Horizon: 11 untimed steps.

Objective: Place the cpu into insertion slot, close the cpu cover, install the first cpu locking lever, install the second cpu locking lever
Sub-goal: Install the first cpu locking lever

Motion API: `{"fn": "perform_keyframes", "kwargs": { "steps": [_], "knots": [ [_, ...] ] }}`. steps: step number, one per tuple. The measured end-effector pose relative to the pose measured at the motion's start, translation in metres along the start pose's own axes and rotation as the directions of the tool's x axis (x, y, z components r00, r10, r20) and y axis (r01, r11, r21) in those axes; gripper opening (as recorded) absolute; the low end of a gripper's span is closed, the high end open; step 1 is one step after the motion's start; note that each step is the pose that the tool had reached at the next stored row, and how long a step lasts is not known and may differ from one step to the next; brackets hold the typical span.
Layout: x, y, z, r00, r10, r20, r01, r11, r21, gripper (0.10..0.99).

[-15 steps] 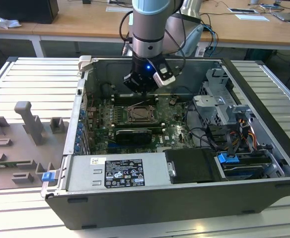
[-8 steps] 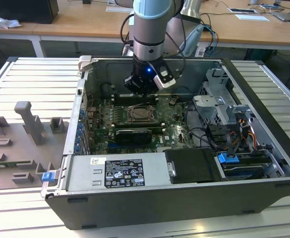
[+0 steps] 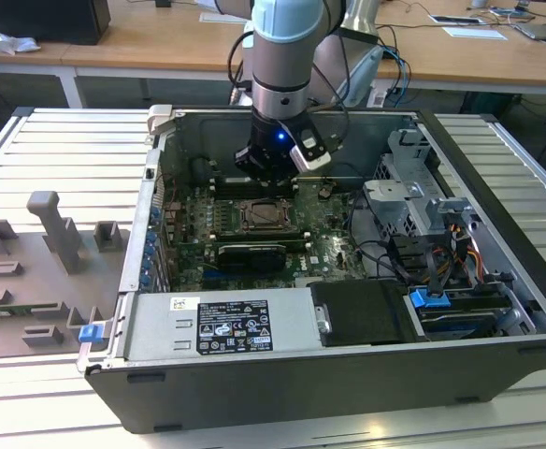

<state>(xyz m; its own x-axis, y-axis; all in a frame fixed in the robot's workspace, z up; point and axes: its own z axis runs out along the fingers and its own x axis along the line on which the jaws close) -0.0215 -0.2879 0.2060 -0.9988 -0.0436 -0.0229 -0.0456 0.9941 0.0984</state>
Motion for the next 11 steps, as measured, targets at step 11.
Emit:
{"fn": "perform_keyframes", "kwargs": {
  "steps": [11],
  "knots": [
    [-0.0002,-0.0002,0.0025,1.0,0.0,-0.0002,0.0,1.0,0.007,0.106]
  ]
}}
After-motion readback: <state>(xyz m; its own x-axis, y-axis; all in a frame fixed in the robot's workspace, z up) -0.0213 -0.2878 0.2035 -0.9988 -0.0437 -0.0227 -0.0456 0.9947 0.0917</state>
